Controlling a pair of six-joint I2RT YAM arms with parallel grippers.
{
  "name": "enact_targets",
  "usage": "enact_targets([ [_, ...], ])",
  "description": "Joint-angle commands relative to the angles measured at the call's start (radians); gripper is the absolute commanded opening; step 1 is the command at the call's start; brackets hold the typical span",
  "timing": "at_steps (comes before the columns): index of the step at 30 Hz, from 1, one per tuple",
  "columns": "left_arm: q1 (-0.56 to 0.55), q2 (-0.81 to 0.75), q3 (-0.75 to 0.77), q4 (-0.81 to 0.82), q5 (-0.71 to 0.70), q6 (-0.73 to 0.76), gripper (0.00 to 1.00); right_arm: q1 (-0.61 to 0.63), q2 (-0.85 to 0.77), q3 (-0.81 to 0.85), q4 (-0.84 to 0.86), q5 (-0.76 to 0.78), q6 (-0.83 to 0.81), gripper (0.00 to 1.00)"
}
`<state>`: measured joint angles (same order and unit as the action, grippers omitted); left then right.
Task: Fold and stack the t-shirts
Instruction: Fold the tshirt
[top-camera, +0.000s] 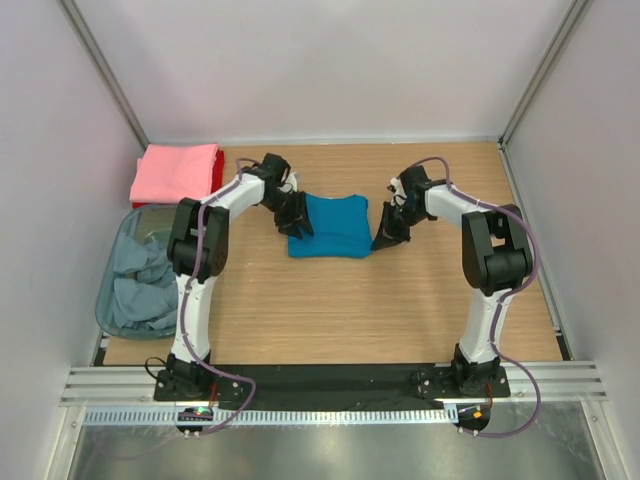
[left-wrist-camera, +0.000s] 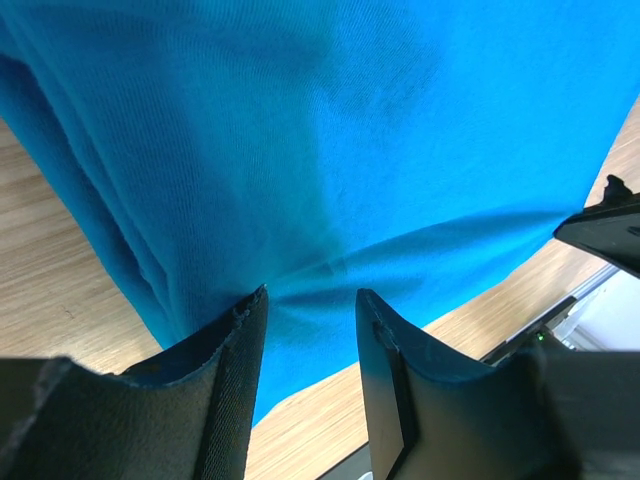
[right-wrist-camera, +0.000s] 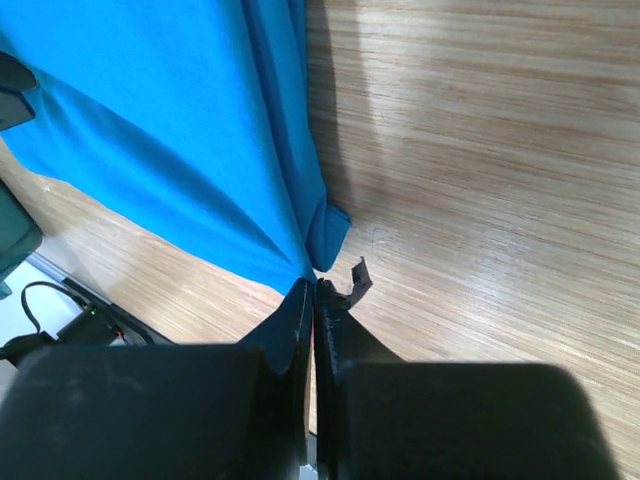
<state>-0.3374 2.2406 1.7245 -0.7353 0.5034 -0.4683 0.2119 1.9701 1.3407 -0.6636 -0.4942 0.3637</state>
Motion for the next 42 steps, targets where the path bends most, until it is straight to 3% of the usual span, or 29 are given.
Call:
enact_targets([
  [1,0.040,0.031,0.030,0.001,-0.125,0.053,0.44,-0.016,-0.043,0.028,-0.044,0.036,-0.013,0.10],
  [5,0.038,-0.028,0.075,-0.016,-0.112,0.030,0.45,-0.014,-0.080,0.028,-0.031,0.000,0.046,0.35],
  [7,0.038,-0.042,0.104,-0.021,-0.100,0.019,0.46,-0.014,-0.111,0.014,-0.016,-0.020,0.067,0.37],
  [14,0.038,-0.038,0.196,0.008,-0.046,-0.035,0.46,0.038,-0.083,0.084,0.008,-0.078,0.116,0.24],
  [20,0.044,0.027,0.245,0.059,-0.035,-0.047,0.46,0.122,0.048,0.201,0.125,-0.167,0.196,0.25],
  [28,0.098,0.195,0.286,0.237,-0.023,-0.132,0.47,0.083,0.153,0.043,0.294,-0.193,0.144,0.29],
  [35,0.107,0.223,0.428,0.211,-0.012,-0.141,0.47,0.083,0.064,0.028,0.285,-0.208,0.109,0.34],
  [42,0.109,0.163,0.394,0.298,-0.033,-0.170,0.50,0.035,0.015,0.069,0.369,-0.153,0.202,0.37],
])
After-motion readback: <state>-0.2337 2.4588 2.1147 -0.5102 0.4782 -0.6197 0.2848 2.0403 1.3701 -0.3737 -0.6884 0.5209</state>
